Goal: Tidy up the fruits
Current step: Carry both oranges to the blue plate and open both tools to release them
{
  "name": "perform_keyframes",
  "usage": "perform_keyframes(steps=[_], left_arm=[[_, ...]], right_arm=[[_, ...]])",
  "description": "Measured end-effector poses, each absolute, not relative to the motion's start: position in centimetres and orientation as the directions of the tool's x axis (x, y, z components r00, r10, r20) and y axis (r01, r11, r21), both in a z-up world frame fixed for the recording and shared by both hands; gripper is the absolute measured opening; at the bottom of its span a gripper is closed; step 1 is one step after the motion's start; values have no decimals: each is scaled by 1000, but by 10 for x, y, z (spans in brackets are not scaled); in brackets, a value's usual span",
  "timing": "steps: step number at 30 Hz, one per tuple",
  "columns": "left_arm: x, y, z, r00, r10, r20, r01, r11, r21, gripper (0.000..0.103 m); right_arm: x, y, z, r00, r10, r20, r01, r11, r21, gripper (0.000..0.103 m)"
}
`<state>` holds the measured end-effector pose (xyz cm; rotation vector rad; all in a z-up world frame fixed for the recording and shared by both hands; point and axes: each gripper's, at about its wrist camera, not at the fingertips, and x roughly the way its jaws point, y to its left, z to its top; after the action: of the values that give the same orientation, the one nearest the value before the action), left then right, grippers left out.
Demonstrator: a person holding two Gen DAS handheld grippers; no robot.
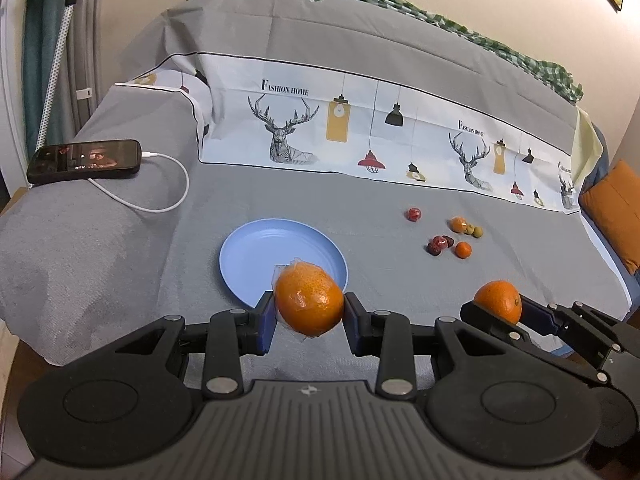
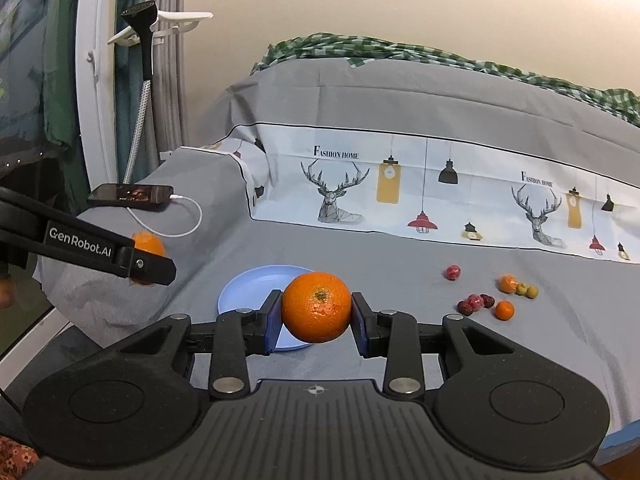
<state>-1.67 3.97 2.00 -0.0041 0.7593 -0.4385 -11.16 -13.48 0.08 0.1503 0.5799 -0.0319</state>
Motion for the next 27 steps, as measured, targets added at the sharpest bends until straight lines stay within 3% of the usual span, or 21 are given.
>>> perform_keyframes(steps=[27], left_arm=[[78, 20, -31, 577, -337, -744, 362, 922, -137, 39]], right_arm=[[-28, -133, -55, 737, 42, -674, 82, 985, 151, 37]])
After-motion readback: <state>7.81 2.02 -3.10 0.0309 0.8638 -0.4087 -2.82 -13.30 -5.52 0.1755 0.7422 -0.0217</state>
